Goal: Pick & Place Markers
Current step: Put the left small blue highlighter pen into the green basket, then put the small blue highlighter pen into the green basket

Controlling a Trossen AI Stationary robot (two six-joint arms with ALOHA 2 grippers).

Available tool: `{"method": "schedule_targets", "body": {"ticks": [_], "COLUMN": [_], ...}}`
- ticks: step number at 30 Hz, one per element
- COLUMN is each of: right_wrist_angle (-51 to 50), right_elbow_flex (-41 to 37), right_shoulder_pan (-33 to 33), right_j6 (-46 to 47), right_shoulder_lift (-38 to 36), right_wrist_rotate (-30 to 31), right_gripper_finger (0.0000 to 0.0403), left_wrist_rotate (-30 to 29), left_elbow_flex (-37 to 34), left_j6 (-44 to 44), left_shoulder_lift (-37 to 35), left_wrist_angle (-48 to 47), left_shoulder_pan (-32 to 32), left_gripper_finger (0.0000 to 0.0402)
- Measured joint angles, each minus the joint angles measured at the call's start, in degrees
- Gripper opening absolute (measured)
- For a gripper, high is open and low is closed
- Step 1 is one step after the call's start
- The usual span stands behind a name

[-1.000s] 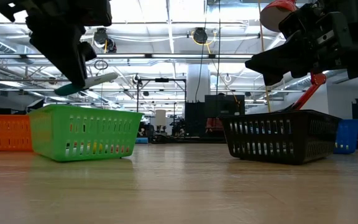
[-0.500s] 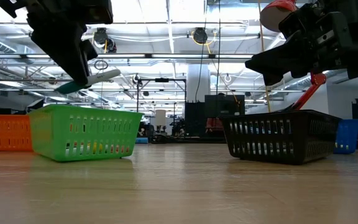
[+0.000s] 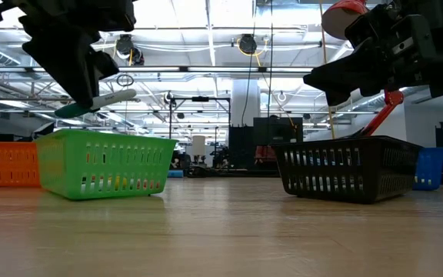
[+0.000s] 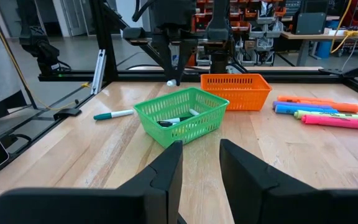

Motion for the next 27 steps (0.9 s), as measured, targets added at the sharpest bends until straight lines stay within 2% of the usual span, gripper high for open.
{"method": "schedule_targets", "body": {"ticks": [4, 9, 12, 21, 27], "right_wrist_angle": [0.00, 0.00, 0.00, 0.00, 0.00], "right_elbow_flex": [0.00, 0.00, 0.00, 0.00, -0.01], "right_shoulder_pan": [0.00, 0.01, 0.00, 0.01, 0.00], "right_j6": [-0.01, 0.00, -0.01, -0.01, 0.00], "right_shoulder_lift": [0.02, 0.00, 0.00, 0.02, 0.02], "right_wrist_rotate": [0.01, 0.00, 0.01, 0.00, 0.00], "right_gripper_finger": [0.0093, 0.0093, 0.0093, 0.0093, 0.0093], "left_wrist_rotate": [-0.45, -0.45, -0.48, -1.07, -0.95], "left_elbow_flex": [0.00, 0.00, 0.00, 0.00, 0.00], "left_j6": [0.12, 0.07, -0.07, -4.53, -7.26], "left_shoulder_lift": [0.00, 0.00, 0.00, 0.00, 0.00], "left_wrist_angle": [0.00, 0.00, 0.00, 0.00, 0.37], "left_shoulder_pan": [0.01, 0.01, 0.01, 0.01, 0.01], "left_gripper_finger": [0.0064, 0.0038, 0.0038, 0.0141, 0.0179]}}
